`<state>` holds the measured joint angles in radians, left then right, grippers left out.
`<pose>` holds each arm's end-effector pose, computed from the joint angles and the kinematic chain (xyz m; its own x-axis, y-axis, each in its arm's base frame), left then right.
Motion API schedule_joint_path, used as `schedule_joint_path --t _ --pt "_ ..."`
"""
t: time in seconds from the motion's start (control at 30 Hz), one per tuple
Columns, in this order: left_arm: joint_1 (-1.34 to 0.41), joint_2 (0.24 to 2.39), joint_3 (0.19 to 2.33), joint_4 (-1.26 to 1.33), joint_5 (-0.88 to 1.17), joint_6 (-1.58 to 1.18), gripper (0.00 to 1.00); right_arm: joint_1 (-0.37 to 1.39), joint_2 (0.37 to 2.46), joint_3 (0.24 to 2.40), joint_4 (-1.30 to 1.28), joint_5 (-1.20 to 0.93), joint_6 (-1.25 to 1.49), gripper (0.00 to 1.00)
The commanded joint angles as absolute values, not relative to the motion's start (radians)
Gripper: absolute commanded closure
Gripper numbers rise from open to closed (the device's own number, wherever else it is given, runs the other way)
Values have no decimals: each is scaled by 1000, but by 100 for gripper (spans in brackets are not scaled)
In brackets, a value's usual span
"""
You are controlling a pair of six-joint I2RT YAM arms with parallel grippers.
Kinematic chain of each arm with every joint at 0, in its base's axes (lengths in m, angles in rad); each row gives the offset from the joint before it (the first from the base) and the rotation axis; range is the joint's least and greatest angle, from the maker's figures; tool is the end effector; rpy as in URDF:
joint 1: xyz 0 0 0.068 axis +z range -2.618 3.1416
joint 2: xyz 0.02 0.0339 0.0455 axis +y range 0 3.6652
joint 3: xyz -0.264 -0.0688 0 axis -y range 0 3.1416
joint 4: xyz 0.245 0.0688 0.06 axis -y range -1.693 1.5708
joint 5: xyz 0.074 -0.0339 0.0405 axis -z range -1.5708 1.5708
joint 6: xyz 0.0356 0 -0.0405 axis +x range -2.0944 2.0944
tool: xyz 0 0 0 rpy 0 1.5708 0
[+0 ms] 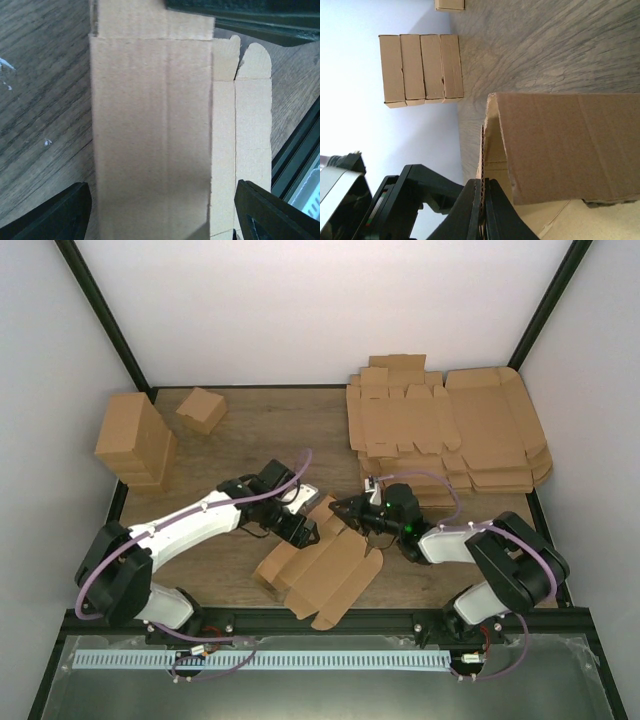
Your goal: Fold the paper box
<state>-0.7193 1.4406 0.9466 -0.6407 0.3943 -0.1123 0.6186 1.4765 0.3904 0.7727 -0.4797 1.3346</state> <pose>0.1979 -0.1915 0.2151 -0.7594 0.5276 -0.3807 0.6494 0.6509 -0.3934 0.2046 0.1658 0.1550 -0.9067 0.4133 -0.0843 0.0401 0.2834 0.9582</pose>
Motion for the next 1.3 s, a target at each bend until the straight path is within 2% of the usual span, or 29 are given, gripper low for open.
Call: schedule_joint_path --t 0.0,0.2,0.73,1.0,1.27 --pt "-752 1441 952 -641 355 -125 21 624 1497 402 804 -491 1315 99" --pt "-760 1434 960 -656 312 -140 32 624 1508 409 801 -497 1313 99" --pt "-784 1437 977 -668 274 -177 47 624 1494 423 745 -498 1285 91" --pt "-793 1416 980 -667 243 -192 49 624 1434 448 635 -477 1232 84" --pt "-793 1420 1024 -708 197 -184 49 624 1222 407 407 -364 1099 76"
